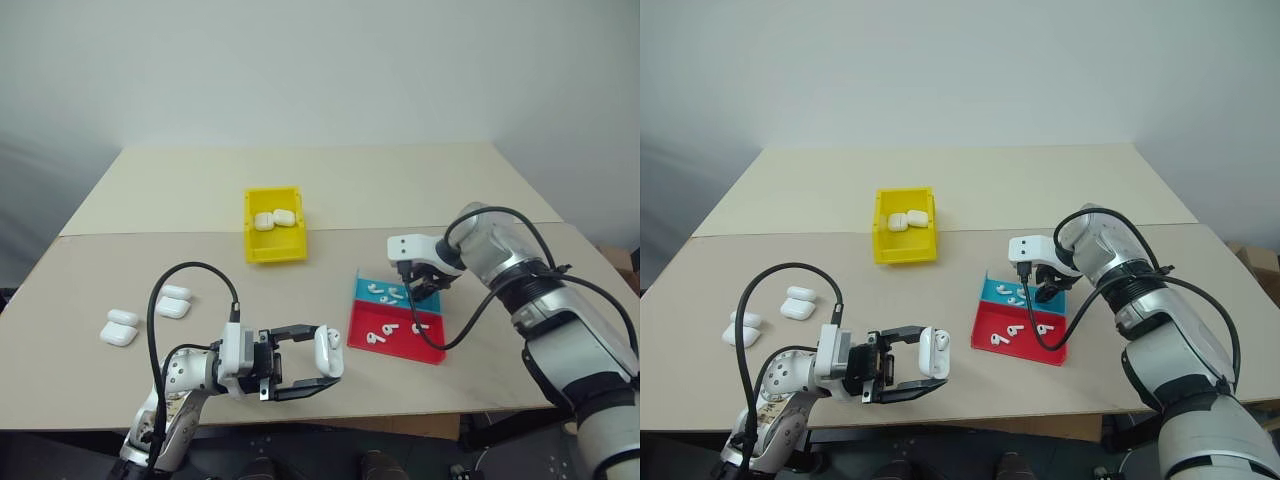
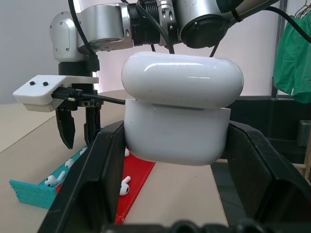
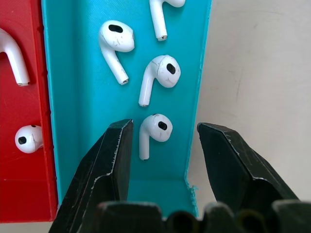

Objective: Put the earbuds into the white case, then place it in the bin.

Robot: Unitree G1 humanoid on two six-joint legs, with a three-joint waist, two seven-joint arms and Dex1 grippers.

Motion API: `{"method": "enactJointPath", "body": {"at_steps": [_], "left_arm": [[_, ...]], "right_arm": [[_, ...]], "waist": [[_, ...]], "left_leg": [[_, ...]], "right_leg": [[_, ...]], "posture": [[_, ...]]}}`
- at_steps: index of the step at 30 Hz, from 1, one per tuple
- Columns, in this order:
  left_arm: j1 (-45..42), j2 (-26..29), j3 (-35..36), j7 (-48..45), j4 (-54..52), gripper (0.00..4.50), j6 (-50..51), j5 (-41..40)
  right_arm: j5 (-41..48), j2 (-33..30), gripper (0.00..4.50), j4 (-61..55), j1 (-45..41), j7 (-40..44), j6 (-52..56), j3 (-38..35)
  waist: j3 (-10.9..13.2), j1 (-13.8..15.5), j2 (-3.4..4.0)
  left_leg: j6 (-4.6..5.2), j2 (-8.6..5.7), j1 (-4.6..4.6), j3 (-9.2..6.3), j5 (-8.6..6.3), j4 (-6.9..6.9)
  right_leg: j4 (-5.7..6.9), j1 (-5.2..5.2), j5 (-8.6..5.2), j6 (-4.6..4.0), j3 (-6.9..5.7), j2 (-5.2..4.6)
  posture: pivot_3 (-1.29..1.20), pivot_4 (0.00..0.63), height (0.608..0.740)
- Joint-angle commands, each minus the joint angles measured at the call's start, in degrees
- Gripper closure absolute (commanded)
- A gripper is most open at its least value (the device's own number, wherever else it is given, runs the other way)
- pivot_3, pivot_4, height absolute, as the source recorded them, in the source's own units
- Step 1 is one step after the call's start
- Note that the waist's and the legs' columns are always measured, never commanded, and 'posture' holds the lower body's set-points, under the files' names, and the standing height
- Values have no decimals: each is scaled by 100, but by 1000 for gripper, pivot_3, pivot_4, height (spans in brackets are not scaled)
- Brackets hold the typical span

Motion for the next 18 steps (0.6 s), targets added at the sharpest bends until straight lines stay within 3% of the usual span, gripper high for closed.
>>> {"method": "enactJointPath", "body": {"at_steps": [1,14,18], "left_arm": [[-20,-1,-5,31,-211,1700,-129,-14],[11,51,6,31,-228,1700,-134,21],[13,72,5,36,-232,1700,-128,20]], "right_arm": [[-60,4,1926,48,4,37,-62,-144],[-141,61,1926,274,27,-20,-230,-156],[-169,60,2832,297,42,-18,-286,-158]], "waist": [[0,-1,0],[0,-6,0],[0,-5,0]], "left_leg": [[0,0,1,0,0,0],[0,0,2,0,0,0],[0,0,2,0,0,0]], "right_leg": [[1,0,0,0,0,0],[1,0,0,-1,0,0],[1,1,0,-1,0,0]], "posture": [[0,150,740],[0,150,740],[0,150,740]]}}
